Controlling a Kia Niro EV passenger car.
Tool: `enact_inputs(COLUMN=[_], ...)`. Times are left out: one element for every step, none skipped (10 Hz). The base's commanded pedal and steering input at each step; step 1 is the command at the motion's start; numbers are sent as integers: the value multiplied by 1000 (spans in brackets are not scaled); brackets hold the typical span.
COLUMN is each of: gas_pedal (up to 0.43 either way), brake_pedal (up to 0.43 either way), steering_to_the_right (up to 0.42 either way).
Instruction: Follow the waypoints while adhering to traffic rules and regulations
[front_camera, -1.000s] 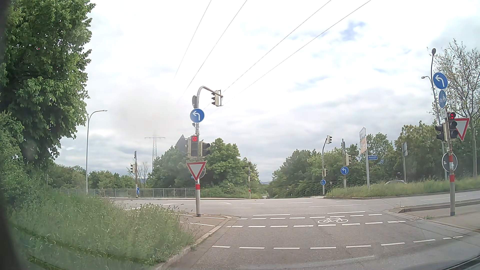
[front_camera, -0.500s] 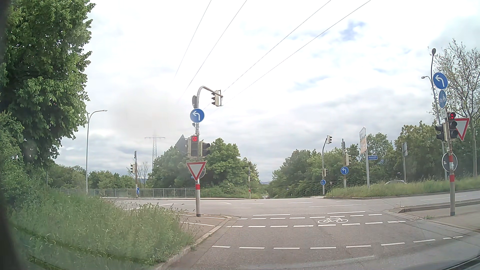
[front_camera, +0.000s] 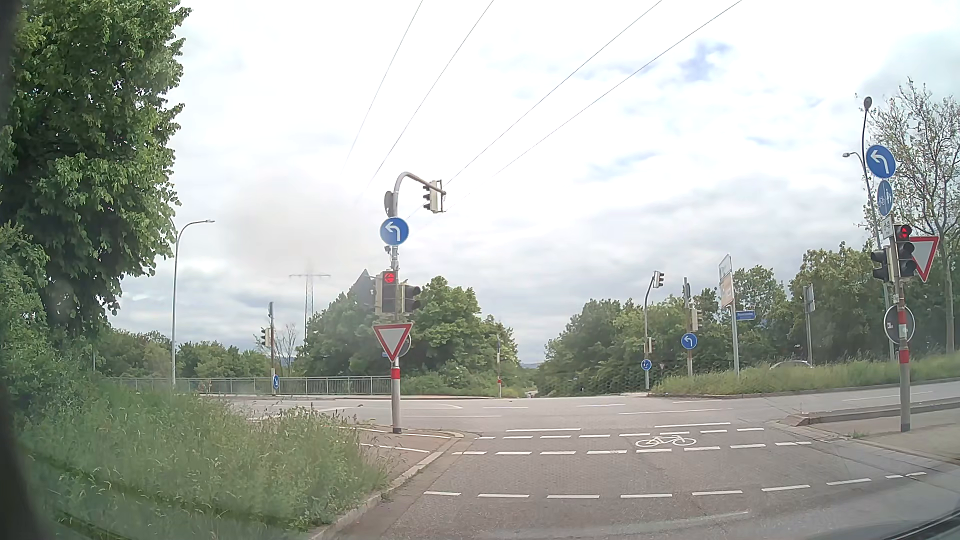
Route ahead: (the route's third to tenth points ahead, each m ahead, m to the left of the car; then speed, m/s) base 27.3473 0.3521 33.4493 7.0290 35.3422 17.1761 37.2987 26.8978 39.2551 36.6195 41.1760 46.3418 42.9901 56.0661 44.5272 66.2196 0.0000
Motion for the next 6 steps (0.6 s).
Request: enact_inputs(gas_pedal=[0, 0, 0, 0, 0, 0], brake_pedal=[244, 250, 244, 244, 244, 244], steering_to_the_right=[-7, -7, -7, -7, -7, -7])
